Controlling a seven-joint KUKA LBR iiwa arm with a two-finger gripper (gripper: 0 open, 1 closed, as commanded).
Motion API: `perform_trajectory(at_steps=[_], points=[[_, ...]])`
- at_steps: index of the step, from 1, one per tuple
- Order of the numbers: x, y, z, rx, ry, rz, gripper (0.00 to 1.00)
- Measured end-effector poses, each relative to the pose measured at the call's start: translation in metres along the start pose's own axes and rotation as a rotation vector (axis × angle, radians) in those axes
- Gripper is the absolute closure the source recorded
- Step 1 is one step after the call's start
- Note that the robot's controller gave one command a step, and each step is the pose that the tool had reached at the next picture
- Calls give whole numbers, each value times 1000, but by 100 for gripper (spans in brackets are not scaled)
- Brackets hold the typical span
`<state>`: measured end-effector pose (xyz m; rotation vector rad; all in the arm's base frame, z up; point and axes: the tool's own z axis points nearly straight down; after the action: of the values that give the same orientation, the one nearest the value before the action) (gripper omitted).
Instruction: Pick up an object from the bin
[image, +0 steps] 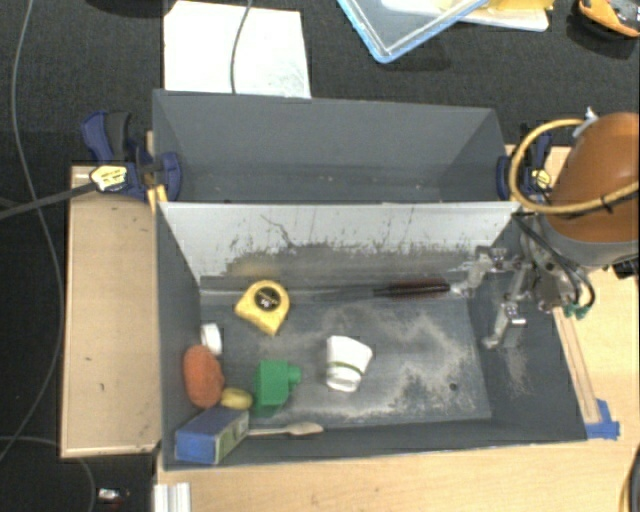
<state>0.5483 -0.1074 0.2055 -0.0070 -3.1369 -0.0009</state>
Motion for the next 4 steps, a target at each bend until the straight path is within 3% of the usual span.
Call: perform_trajectory(at_steps=[1,2,3,4], points=[[-1,1,-5,1,-8,-3,0],[3,58,0,1,-8,-30,0],[-8,74,28,3,-10,-9,0],[5,145,103,0,-17,-15,0]])
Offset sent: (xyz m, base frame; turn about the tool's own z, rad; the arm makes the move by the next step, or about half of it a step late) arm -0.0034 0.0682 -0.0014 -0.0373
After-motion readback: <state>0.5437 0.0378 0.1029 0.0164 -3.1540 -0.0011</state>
